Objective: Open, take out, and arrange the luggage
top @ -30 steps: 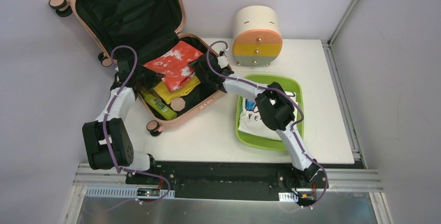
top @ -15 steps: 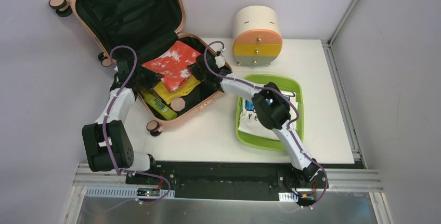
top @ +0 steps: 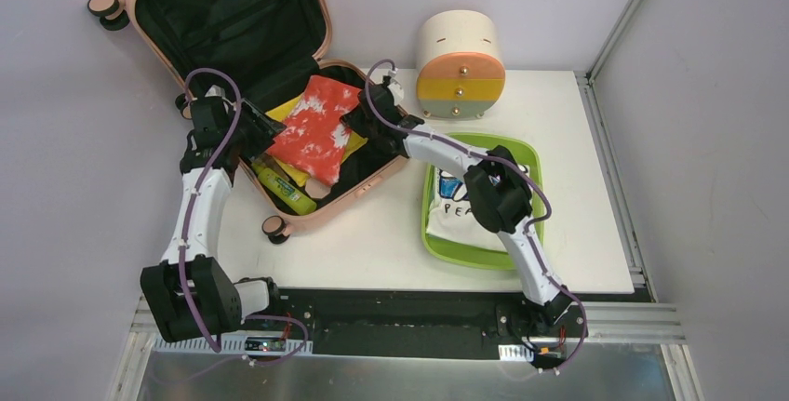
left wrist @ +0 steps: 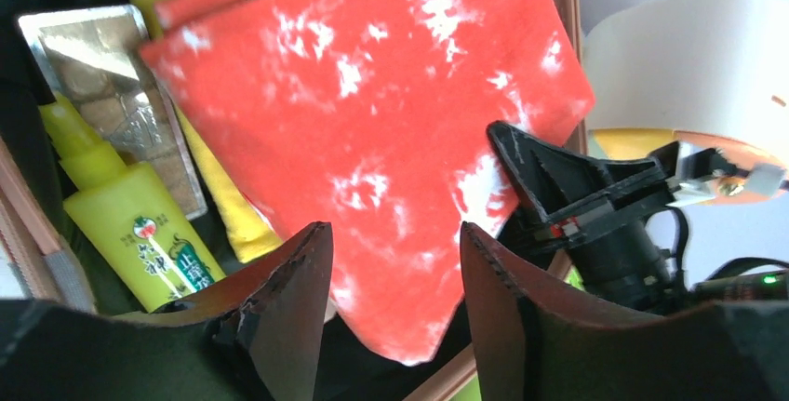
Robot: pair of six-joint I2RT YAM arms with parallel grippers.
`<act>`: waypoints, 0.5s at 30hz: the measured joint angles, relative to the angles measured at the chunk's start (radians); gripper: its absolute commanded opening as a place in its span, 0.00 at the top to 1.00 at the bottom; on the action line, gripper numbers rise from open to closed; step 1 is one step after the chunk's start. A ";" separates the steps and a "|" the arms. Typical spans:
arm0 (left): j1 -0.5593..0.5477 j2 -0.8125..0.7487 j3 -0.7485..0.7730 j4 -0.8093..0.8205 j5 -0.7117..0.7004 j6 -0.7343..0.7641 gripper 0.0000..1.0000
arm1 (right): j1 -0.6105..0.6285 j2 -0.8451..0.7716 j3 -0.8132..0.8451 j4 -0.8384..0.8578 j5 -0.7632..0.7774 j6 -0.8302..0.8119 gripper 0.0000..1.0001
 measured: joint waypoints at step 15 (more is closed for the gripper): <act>0.000 0.172 0.178 -0.073 0.040 0.331 0.35 | -0.084 -0.107 -0.056 -0.114 -0.211 -0.310 1.00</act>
